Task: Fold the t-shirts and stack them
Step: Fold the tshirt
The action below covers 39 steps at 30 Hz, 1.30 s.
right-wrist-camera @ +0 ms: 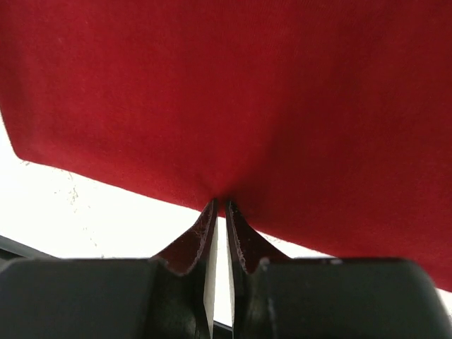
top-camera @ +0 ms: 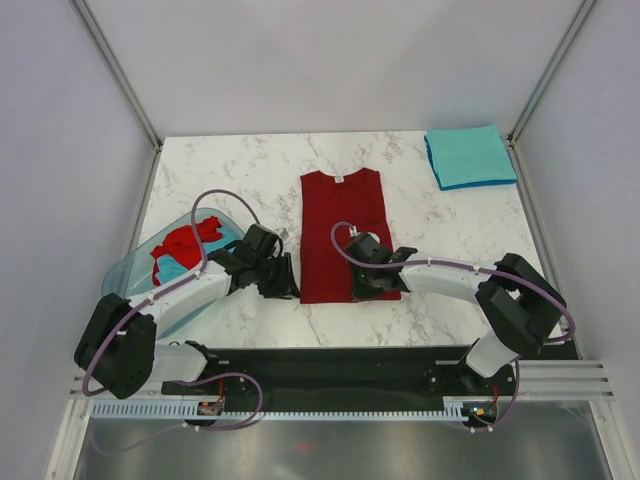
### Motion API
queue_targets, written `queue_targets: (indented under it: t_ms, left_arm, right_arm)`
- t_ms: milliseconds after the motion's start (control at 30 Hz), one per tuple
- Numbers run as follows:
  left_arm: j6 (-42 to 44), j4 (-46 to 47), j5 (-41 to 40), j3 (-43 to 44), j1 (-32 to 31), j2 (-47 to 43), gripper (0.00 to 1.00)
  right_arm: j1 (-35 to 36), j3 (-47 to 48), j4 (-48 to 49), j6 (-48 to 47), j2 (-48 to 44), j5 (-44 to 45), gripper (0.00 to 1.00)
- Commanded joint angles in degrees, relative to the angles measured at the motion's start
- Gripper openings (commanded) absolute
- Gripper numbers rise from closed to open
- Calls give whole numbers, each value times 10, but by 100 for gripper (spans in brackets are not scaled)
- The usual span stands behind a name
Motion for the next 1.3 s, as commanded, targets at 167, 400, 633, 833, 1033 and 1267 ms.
queue_targets:
  t_ms: [167,400,633,833,1033,1267]
  left_arm:
    - [11,83,101,-29,30,-2,40]
    - [-32,151,121,-64,36,19,43]
    - [-46,184,91,-93,36,49,44]
    - [-51,197,79,-99,36,69,42]
    - [-53,199,70,-98,36,77,40]
    - [-54,200,65,-101,36,88,30]
  right_arm:
    - [6,27,-21,8,-51,24,26]
    - [-27,-7,-88,86,-129,81,45]
    - [-121,-82,-95,84,-202,70,46]
    - [-182,-110,-80,50,-231,29,47]
    - [-216,-152,-46,68,-242,-3,47]
    - [-226,-185,1,89,-231,-26,47]
